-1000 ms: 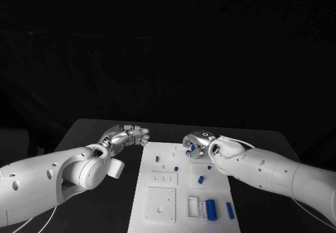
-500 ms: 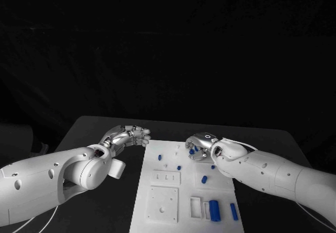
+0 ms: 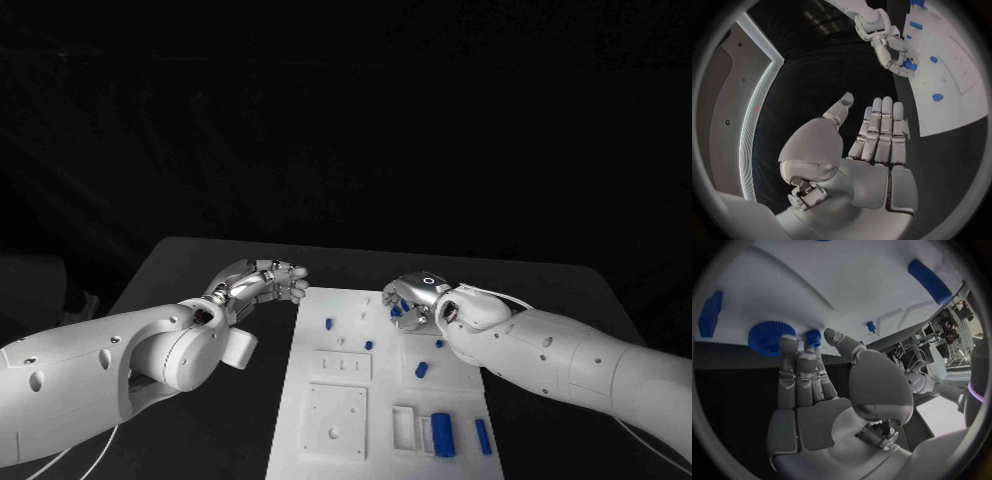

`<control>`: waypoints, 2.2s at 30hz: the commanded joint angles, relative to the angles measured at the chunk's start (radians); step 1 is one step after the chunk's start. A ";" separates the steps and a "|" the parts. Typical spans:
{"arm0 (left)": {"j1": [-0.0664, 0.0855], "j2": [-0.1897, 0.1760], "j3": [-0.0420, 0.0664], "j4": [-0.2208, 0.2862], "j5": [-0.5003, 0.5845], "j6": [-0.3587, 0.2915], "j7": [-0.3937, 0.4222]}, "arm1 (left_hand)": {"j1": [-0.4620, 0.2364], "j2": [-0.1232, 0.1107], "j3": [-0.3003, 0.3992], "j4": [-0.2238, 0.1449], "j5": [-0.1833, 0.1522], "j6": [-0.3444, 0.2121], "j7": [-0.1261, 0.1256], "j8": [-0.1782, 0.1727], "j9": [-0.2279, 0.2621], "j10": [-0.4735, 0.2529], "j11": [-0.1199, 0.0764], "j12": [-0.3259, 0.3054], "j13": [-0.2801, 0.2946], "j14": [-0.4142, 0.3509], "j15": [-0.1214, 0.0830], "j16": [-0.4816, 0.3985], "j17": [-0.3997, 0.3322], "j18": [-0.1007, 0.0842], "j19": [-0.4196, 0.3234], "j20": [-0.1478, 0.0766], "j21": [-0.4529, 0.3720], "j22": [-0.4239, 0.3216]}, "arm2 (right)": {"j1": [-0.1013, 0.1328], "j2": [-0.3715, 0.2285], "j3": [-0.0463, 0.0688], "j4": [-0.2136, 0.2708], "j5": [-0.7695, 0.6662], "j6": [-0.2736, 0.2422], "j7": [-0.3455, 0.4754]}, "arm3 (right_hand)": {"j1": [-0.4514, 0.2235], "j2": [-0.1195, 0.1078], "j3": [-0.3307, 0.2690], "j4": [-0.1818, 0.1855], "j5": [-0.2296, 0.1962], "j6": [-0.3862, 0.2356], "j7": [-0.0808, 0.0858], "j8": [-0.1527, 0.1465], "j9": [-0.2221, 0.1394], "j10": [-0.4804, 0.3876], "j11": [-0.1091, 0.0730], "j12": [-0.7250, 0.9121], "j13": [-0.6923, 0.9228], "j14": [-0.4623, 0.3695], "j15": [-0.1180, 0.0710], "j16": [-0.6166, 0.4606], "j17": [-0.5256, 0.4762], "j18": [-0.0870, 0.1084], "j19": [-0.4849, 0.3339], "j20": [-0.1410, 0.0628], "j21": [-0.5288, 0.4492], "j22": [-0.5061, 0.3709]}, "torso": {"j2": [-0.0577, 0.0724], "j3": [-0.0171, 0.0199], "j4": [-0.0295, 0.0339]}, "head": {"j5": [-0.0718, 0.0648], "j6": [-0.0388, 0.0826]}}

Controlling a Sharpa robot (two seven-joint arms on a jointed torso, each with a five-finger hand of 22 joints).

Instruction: Assemble the parts on the task board

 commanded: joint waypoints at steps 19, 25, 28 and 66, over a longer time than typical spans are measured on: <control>0.001 -0.006 0.001 -0.006 0.017 -0.001 0.007 | -0.008 -0.005 -0.003 0.001 0.004 0.005 0.004 -0.009 -0.004 0.001 0.002 -0.013 -0.004 0.007 0.001 -0.007 0.003 0.011 0.001 -0.002 0.000 -0.001 | -0.007 -0.031 -0.004 0.067 -0.121 0.026 -0.097 | 0.077 -0.045 0.075 -0.003 -0.017 0.023 -0.009 0.005 0.006 -0.007 0.009 -0.007 -0.005 -0.016 0.006 0.023 -0.032 0.040 0.026 -0.016 0.001 0.019 | 0.010 -0.0035 -0.0027 | 0.004 0.000; 0.001 -0.009 0.001 -0.005 0.018 0.005 0.003 | -0.006 -0.007 -0.002 0.001 0.004 0.003 0.005 -0.011 -0.005 -0.002 0.003 -0.017 -0.005 0.006 0.002 -0.010 0.004 0.011 0.000 -0.001 -0.001 -0.001 | -0.007 -0.039 -0.004 0.077 -0.129 0.014 -0.109 | 0.074 -0.058 0.084 0.001 -0.048 0.021 -0.014 0.002 0.006 -0.025 0.015 -0.005 -0.005 -0.020 0.013 0.027 -0.042 0.040 0.025 -0.013 -0.003 0.015 | 0.011 -0.0033 -0.0037 | 0.007 0.002; 0.001 -0.008 0.001 -0.007 0.018 0.005 0.003 | -0.007 -0.008 -0.002 0.002 0.003 0.003 0.006 -0.011 -0.006 -0.002 0.004 -0.017 -0.005 0.006 0.002 -0.010 0.004 0.011 0.000 -0.001 -0.001 -0.001 | -0.006 -0.042 -0.004 0.082 -0.130 0.013 -0.113 | 0.071 -0.061 0.085 0.003 -0.052 0.021 -0.014 0.001 0.006 -0.026 0.016 -0.004 -0.004 -0.021 0.014 0.028 -0.044 0.040 0.025 -0.012 -0.004 0.015 | 0.012 -0.0034 -0.0043 | 0.008 0.002; 0.001 -0.007 0.001 -0.008 0.022 0.003 0.008 | -0.010 -0.005 -0.001 0.003 0.004 0.005 0.006 -0.013 -0.007 0.001 0.004 -0.020 -0.005 0.009 0.002 -0.012 0.006 0.011 0.001 -0.001 0.000 -0.002 | -0.006 -0.041 -0.003 0.101 -0.167 -0.034 -0.181 | 0.048 -0.035 0.163 0.066 -0.119 0.147 -0.036 0.053 0.037 0.143 -0.053 0.070 0.075 -0.024 -0.054 0.052 -0.075 0.040 0.039 -0.029 0.010 0.022 | 0.017 -0.0058 -0.0047 | -0.018 0.008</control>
